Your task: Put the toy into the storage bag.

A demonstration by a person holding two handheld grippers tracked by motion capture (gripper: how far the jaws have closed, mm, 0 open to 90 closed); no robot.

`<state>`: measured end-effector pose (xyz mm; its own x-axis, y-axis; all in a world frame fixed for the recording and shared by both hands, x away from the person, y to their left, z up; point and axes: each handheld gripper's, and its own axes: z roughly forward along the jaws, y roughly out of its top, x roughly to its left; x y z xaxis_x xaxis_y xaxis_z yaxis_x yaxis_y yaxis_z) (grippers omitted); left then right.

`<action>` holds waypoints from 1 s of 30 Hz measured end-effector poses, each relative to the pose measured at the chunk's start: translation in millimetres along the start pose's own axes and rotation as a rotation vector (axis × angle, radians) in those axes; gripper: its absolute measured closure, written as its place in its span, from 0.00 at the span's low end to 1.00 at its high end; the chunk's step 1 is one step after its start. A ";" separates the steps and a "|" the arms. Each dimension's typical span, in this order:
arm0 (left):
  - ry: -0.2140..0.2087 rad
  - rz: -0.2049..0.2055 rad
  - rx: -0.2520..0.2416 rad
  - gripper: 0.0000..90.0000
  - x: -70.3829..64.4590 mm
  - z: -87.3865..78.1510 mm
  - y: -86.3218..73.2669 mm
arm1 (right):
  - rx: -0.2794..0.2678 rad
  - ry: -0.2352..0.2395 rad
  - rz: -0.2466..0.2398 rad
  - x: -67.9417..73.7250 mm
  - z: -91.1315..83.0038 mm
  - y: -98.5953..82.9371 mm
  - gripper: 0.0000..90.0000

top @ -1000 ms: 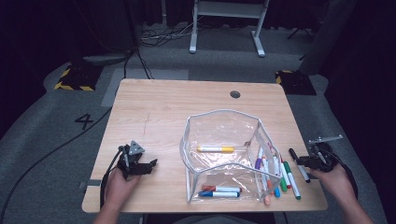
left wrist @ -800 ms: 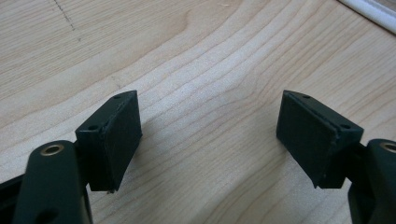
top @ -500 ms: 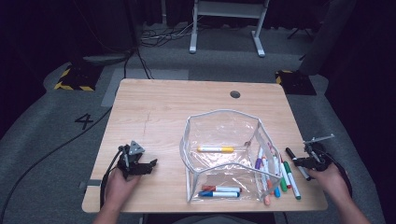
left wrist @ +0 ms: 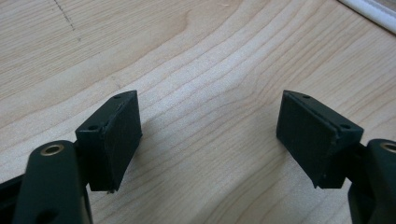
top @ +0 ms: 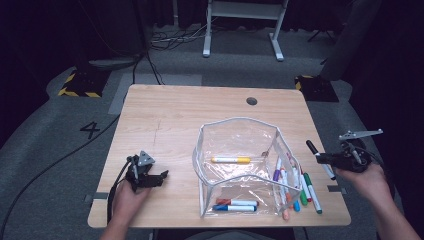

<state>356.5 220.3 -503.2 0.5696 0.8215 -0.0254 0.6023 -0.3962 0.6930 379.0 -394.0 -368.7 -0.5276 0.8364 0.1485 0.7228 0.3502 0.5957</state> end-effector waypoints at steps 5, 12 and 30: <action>0.000 0.000 0.000 0.25 0.0 0.0 0.0 | -0.038 0.040 -0.059 17.7 -21.3 21.0 0.85; 0.000 0.000 0.000 0.25 0.0 0.0 0.0 | -0.098 0.086 -0.152 45.1 -47.1 47.9 0.85; 0.003 -0.004 -0.002 0.25 -0.2 -0.3 -0.5 | -0.056 0.229 -0.435 136.5 -45.0 110.9 0.85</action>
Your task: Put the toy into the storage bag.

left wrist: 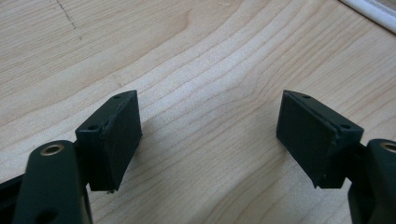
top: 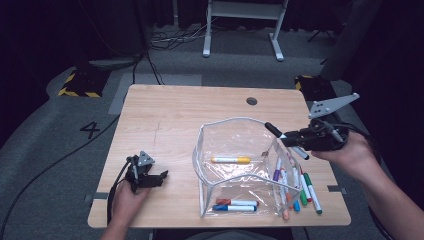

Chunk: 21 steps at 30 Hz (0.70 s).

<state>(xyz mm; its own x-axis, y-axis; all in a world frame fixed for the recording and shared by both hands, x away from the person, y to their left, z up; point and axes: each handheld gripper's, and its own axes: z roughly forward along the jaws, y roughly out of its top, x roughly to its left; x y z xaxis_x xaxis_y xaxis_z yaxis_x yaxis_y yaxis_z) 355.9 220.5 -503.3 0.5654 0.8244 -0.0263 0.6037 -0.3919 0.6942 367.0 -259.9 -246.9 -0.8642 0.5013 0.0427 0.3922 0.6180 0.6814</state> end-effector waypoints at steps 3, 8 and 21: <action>0.001 0.001 0.000 0.25 0.1 0.0 0.1 | 0.020 0.034 -0.039 9.6 12.9 13.4 0.85; 0.000 0.000 0.000 0.25 0.1 0.2 0.2 | 0.055 0.065 -0.097 22.7 34.0 30.9 0.85; 0.001 -0.003 -0.001 0.25 -0.1 0.6 0.4 | 0.198 0.158 -0.137 37.0 95.5 44.2 0.85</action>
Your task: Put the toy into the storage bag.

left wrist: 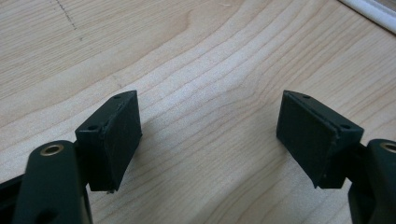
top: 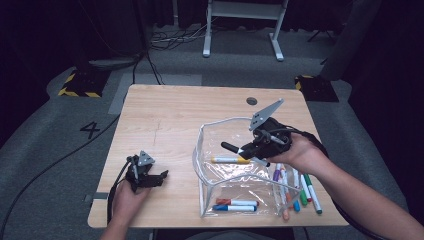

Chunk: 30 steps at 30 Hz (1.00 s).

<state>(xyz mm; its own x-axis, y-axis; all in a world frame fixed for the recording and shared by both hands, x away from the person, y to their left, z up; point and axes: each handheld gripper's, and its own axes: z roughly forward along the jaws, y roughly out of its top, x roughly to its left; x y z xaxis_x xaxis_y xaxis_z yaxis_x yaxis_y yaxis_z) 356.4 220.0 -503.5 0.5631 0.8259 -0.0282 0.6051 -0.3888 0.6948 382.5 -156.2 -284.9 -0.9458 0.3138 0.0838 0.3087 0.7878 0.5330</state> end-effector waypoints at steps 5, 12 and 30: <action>0.000 0.000 0.000 0.25 0.0 0.0 0.0 | 0.049 0.024 0.001 -1.7 20.8 1.8 0.85; 0.000 0.000 0.000 0.25 0.0 0.0 0.0 | 0.128 0.048 -0.005 -1.9 47.4 0.9 0.85; 0.000 0.000 0.000 0.25 0.0 0.0 0.0 | 0.268 0.116 -0.012 7.1 87.5 -6.2 0.85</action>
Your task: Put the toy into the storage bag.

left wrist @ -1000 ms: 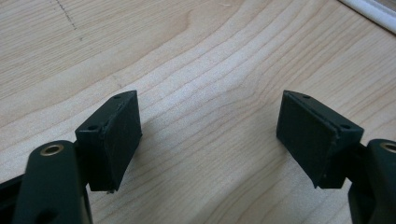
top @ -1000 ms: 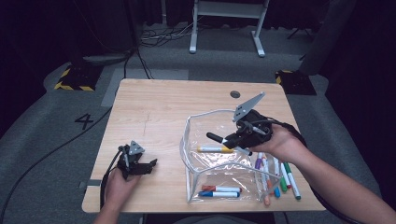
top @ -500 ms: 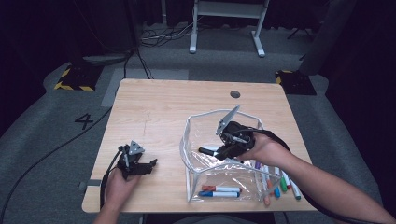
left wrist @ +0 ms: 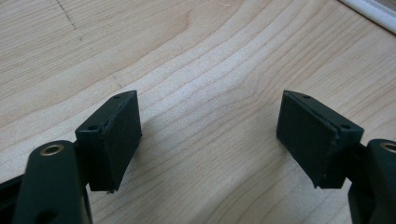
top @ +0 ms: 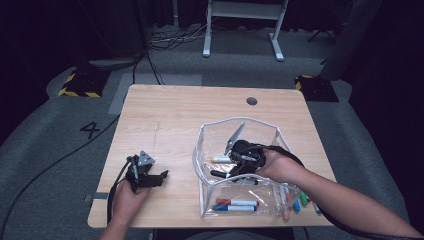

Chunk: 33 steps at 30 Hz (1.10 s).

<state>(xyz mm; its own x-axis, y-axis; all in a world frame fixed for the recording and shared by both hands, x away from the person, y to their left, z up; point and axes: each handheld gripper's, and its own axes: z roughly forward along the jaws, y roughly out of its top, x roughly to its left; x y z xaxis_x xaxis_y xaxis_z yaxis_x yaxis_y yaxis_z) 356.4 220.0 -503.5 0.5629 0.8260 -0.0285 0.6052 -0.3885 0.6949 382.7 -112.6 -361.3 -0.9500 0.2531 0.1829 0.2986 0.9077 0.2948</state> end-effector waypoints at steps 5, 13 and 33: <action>0.000 0.000 0.000 0.25 0.0 0.0 0.0 | 0.049 0.011 -0.007 -0.2 8.4 0.2 0.85; 0.000 0.003 0.002 0.25 0.2 -0.1 0.0 | 0.092 0.043 -0.034 0.4 19.6 2.3 0.85; -0.001 0.001 0.003 0.25 0.2 -0.2 0.1 | 0.258 0.078 -0.008 -7.4 43.2 6.4 0.85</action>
<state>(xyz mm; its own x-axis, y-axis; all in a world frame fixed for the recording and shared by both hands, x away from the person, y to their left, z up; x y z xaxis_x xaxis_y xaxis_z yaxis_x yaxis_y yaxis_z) 356.4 220.2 -503.2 0.5642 0.8252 -0.0280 0.6061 -0.3910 0.6926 387.7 -94.2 -401.3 -0.9392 0.2282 0.2566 0.2486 0.9673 0.0498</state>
